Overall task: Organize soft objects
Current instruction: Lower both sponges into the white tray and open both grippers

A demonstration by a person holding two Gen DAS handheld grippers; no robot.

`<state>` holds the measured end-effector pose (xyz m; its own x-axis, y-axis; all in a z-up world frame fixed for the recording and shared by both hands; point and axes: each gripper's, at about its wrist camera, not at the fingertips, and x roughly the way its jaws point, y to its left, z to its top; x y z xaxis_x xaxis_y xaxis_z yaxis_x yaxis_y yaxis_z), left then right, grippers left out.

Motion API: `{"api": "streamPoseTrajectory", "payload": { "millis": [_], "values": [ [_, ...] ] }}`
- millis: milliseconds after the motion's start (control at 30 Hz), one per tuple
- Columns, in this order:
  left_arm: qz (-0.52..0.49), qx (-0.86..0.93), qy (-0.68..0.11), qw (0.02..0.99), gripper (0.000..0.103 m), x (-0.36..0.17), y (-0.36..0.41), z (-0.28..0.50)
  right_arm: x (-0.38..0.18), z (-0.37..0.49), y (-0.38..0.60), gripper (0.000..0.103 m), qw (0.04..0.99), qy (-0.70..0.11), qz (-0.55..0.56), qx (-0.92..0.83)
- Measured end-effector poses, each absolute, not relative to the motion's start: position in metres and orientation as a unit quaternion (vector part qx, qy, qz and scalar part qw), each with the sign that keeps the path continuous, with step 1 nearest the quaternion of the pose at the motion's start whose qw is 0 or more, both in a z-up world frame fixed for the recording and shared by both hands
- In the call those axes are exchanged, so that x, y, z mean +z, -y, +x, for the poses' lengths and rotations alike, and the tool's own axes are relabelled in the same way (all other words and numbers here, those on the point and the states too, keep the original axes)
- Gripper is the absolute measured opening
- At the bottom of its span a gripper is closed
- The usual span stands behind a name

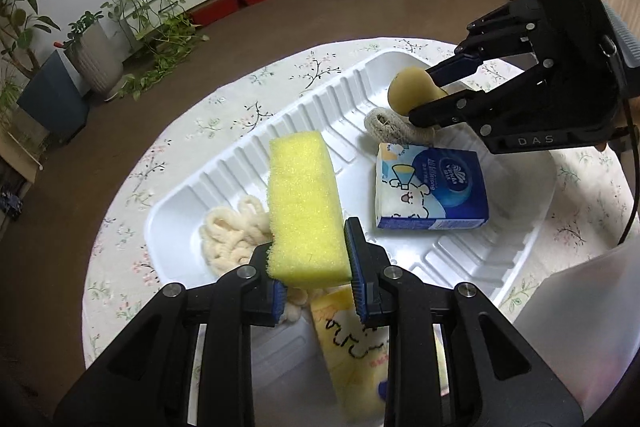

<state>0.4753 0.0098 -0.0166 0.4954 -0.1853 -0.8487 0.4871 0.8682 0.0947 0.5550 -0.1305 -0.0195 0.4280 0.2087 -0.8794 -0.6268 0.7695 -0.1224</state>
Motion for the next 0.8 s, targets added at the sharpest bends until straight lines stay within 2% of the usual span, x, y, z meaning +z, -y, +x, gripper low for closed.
{"api": "streamPoseTrajectory", "payload": {
  "millis": [367, 433, 467, 567, 600, 700, 800],
  "values": [
    [0.168, -0.187, -0.476, 0.843, 0.026, -0.03, 0.002, 0.483, -0.02, 0.559, 0.136, 0.035, 0.82, -0.465, -0.208, 0.261],
    [0.17, -0.182, -0.477, 0.843, 0.033, -0.032, 0.002, 0.482, -0.021, 0.559, 0.137, 0.036, 0.822, -0.463, -0.206, 0.26],
    [0.17, -0.179, -0.477, 0.844, 0.042, -0.031, 0.001, 0.482, -0.02, 0.558, 0.137, 0.036, 0.823, -0.462, -0.205, 0.26],
    [0.167, -0.178, -0.475, 0.845, 0.047, -0.03, 0.0, 0.484, -0.02, 0.557, 0.136, 0.036, 0.825, -0.458, -0.208, 0.259],
    [0.164, -0.177, -0.474, 0.847, 0.052, -0.03, -0.001, 0.484, -0.02, 0.557, 0.135, 0.037, 0.825, -0.457, -0.209, 0.259],
    [0.156, -0.174, -0.472, 0.85, 0.054, -0.029, -0.004, 0.485, -0.019, 0.556, 0.135, 0.044, 0.827, -0.454, -0.207, 0.259],
    [0.154, -0.169, -0.47, 0.853, 0.059, -0.026, -0.007, 0.484, -0.017, 0.553, 0.137, 0.06, 0.83, -0.451, -0.204, 0.257]
  ]
}}
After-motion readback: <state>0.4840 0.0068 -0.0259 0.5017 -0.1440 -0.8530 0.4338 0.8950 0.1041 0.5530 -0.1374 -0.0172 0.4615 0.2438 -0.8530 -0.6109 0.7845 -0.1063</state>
